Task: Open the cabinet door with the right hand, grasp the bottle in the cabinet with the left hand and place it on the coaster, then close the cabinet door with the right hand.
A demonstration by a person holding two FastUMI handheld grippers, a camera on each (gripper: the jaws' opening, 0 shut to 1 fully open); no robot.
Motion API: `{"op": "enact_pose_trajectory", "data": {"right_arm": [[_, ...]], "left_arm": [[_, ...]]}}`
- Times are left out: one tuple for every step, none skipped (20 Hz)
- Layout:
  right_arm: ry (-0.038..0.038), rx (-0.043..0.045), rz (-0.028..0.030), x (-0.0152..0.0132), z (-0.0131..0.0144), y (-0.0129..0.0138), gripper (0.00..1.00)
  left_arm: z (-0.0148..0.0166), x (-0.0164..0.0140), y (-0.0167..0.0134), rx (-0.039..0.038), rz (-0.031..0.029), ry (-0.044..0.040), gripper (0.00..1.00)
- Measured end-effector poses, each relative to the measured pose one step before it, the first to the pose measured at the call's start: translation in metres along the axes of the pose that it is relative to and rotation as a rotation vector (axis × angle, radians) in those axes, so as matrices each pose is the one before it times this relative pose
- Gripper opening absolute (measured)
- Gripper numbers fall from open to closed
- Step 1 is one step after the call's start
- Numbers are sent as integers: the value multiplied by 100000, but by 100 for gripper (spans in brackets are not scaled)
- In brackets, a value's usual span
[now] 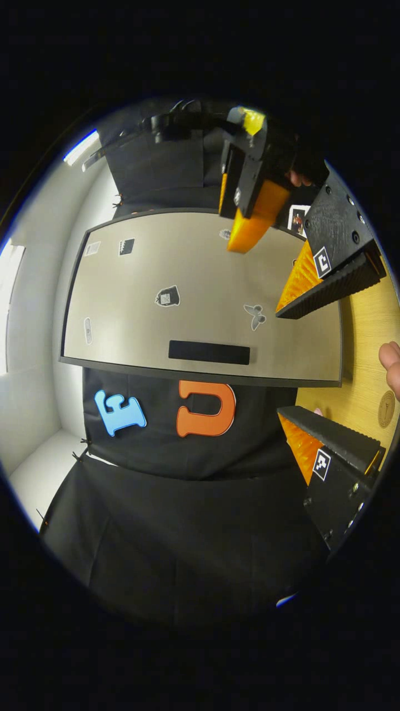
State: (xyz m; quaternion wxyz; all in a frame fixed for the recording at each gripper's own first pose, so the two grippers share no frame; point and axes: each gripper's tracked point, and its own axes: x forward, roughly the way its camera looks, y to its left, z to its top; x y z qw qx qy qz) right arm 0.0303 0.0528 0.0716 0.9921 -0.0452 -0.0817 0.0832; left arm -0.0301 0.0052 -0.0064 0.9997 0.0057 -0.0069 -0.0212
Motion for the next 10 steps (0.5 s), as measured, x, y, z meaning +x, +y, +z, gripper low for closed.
{"op": "enact_pose_trajectory", "data": {"right_arm": [[-2310, -726, 1678, 960, 958, 984, 99], [-959, -980, 2141, 1057, 532, 1121, 99], [-579, -1149, 2628, 1075, 490, 1427, 99], [-607, -1373, 3029, 1212, 341, 1579, 99], [-518, -853, 1468, 1242, 171, 1298, 99], [24, -139, 1278, 1235, -110, 1170, 99], [437, 429, 1308, 1206, -243, 1243, 99], [812, 317, 521, 1049, -497, 920, 99], [2209, 94, 620, 934, -898, 778, 99], [2244, 436, 203, 703, -946, 578, 99]], "left_arm": [[-134, -555, 312, 240, -419, -287, 95], [-32, -656, 457, 617, 362, -721, 95], [82, -700, 523, 909, 623, -1009, 95], [185, -743, 713, 1229, 1001, -1161, 95], [-75, -812, 676, 1408, 1240, -619, 95], [-117, -655, 820, 1276, 1504, -60, 95], [-303, -673, 771, 1001, 1408, 585, 95], [-243, -621, 612, 553, 1207, 484, 95], [-81, -589, 590, 278, 1128, 128, 95], [-77, -454, 623, 451, 1224, 98, 95]]}}
